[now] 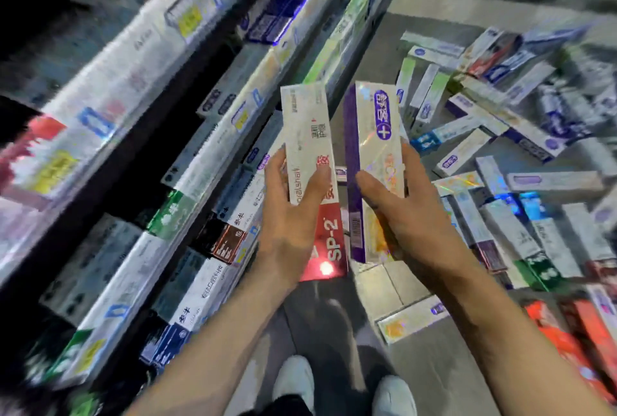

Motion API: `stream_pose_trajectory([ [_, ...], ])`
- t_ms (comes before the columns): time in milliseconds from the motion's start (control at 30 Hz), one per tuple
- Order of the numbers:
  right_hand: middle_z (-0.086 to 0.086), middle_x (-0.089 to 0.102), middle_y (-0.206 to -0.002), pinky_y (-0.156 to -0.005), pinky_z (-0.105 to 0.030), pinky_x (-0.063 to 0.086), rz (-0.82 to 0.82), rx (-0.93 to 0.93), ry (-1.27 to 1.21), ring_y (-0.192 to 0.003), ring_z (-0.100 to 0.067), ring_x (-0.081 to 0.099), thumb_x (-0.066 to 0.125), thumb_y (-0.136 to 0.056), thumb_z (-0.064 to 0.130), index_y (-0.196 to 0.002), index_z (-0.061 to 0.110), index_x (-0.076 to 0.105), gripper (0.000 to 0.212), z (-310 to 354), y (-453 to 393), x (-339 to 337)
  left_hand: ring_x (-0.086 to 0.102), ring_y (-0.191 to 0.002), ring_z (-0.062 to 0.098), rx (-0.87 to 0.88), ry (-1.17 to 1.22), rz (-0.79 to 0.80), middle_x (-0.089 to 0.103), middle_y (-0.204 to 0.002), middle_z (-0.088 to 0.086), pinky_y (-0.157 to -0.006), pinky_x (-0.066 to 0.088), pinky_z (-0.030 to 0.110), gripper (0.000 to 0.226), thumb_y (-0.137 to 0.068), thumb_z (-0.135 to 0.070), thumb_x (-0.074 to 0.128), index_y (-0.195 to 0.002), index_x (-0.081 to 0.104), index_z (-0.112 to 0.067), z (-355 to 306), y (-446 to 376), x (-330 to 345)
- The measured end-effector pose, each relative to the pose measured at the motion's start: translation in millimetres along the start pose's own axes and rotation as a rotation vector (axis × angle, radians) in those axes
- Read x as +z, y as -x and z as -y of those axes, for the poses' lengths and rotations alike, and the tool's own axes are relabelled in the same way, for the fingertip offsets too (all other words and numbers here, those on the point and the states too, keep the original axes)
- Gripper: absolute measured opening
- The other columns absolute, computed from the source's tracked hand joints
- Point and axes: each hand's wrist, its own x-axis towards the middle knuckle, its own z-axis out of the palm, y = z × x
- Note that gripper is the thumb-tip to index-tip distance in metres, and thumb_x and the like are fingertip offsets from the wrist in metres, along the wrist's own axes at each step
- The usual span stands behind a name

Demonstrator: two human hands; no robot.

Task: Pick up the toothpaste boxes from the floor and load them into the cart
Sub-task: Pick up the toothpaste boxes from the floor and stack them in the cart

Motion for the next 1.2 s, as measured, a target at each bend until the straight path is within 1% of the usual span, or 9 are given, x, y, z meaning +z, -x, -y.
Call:
stream_pose_trajectory([
  [167,0.0,0.071,-0.123,-0.097,-0.05,0.055,0.019,0.002,-0.003,-0.112,-0.024,0.069,0.062,-0.096,0.017,-0.138,0.031,0.05,0.046,204.1,40.6,-6.5,0.071,-0.103,0.013,0.004,0.057,0.068,0.073,-0.116,-0.008,-0.086,0.057,0.032,0.038,-0.097,-0.02,0.064,-0.132,0.053,-0.029,-205.9,33.7,19.2],
  [367,-0.003,0.071,-0.123,-0.093,-0.052,0.057,0.004,-0.08,-0.022,-0.11,-0.03,0.07,0.06,-0.1,0.016,-0.137,0.032,0.05,0.042,449.8,108.4,-2.6,0.069,-0.102,0.003,0.156,0.072,0.051,0.073,-0.113,-0.015,-0.086,0.054,0.022,0.039,-0.096,-0.024,0.065,-0.133,0.053,-0.03,-453.3,87.5,45.2],
  [467,0.001,0.073,-0.117,-0.095,-0.055,0.055,-0.083,-0.208,0.046,-0.105,-0.025,0.071,0.07,-0.093,0.022,-0.127,0.039,0.055,0.041,544.2,138.2,6.7,0.07,-0.102,0.007,0.214,0.128,0.108,0.074,-0.111,-0.015,-0.087,0.056,0.026,0.036,-0.096,-0.022,0.065,-0.13,0.055,-0.029,-548.1,115.6,56.6],
  [567,0.005,0.075,-0.112,-0.092,-0.054,0.057,-0.163,-0.314,0.083,-0.102,-0.02,0.072,0.072,-0.092,0.02,-0.134,0.037,0.051,0.05,616.5,162.4,9.5,0.071,-0.1,0.008,0.297,0.134,0.135,0.075,-0.108,-0.013,-0.085,0.056,0.025,0.034,-0.097,-0.02,0.065,-0.128,0.054,-0.027,-623.2,137.9,67.8],
  [733,-0.002,0.075,-0.114,-0.089,-0.057,0.057,-0.226,-0.434,0.102,-0.1,-0.025,0.073,0.073,-0.091,0.022,-0.135,0.034,0.052,0.051,683.3,196.8,3.7,0.071,-0.105,0.014,0.364,0.157,0.243,0.074,-0.115,-0.007,-0.098,0.055,0.043,0.038,-0.096,-0.025,0.067,-0.13,0.051,-0.033,-688.4,169.0,77.6],
  [833,-0.002,0.072,-0.119,-0.092,-0.054,0.056,-0.314,-0.492,0.131,-0.106,-0.024,0.071,0.078,-0.085,0.035,-0.137,0.037,0.05,0.06,694.7,217.8,6.8,0.07,-0.104,0.007,0.42,0.159,0.297,0.073,-0.112,-0.012,-0.095,0.056,0.033,0.041,-0.095,-0.023,0.068,-0.132,0.052,-0.032,-699.2,185.0,79.6],
  [900,-0.002,0.073,-0.117,-0.09,-0.052,0.057,-0.377,-0.514,0.171,-0.104,-0.024,0.071,0.078,-0.082,0.038,-0.136,0.04,0.049,0.062,695.8,233.6,11.0,0.069,-0.106,0.005,0.427,0.16,0.33,0.072,-0.114,-0.013,-0.097,0.054,0.034,0.041,-0.095,-0.022,0.069,-0.13,0.052,-0.032,-699.3,192.4,78.7],
  [1067,0.003,0.076,-0.106,-0.079,-0.037,0.06,-0.534,-0.533,0.211,-0.095,-0.014,0.073,0.076,-0.088,0.016,-0.135,0.033,0.051,0.056,688.4,282.2,27.8,0.071,-0.101,0.006,0.394,0.163,0.501,0.073,-0.111,-0.017,-0.089,0.055,0.034,0.05,-0.09,-0.033,0.073,-0.134,0.05,-0.033,-690.6,211.9,68.4],
  [1200,0.001,0.074,-0.112,-0.089,-0.047,0.059,-0.758,-0.525,0.199,-0.1,-0.018,0.072,0.078,-0.082,0.023,-0.136,0.032,0.052,0.061,678.5,328.0,48.3,0.073,-0.089,0.001,0.357,0.186,0.715,0.073,-0.102,-0.023,-0.069,0.055,0.017,0.05,-0.093,-0.027,0.069,-0.138,0.046,-0.029,-693.0,238.9,58.7],
])
